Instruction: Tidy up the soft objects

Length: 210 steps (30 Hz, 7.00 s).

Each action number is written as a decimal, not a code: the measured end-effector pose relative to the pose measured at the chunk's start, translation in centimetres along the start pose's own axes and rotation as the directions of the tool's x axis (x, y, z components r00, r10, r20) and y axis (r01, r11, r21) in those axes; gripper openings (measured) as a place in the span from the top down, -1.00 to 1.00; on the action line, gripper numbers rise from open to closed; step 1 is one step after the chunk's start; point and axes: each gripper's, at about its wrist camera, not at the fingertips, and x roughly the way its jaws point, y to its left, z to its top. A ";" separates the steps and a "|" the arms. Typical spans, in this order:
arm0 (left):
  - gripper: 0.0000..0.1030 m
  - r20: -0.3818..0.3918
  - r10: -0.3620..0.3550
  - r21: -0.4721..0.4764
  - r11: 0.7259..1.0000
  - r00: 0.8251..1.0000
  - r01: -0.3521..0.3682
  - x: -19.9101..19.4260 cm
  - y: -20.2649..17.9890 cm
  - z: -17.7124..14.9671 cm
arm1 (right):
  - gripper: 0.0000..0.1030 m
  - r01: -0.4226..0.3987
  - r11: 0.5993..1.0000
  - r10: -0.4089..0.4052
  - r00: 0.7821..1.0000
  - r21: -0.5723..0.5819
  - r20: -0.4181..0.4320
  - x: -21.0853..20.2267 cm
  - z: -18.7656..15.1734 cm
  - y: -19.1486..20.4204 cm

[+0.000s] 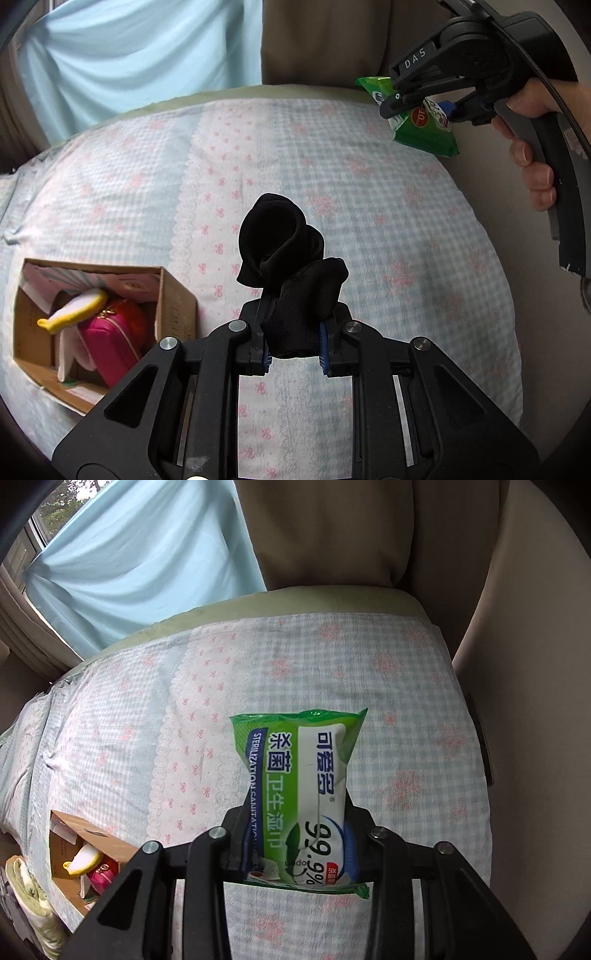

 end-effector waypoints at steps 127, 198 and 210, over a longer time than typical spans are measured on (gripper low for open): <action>-0.99 0.405 0.094 -0.057 0.995 0.909 -0.077 -38.1 23.6 1.9 | -0.93 0.152 0.988 -0.123 0.880 -0.026 0.458 -34.4 -17.1 26.9; -0.99 0.431 0.122 -0.044 0.992 0.894 -0.114 -37.0 22.8 2.7 | -0.93 0.146 0.989 -0.120 0.869 -0.017 0.480 -34.4 -16.3 26.3; -0.99 0.455 0.125 -0.070 0.992 0.882 -0.105 -37.4 23.2 2.4 | -0.93 0.146 0.989 -0.120 0.869 -0.017 0.480 -34.4 -16.2 26.3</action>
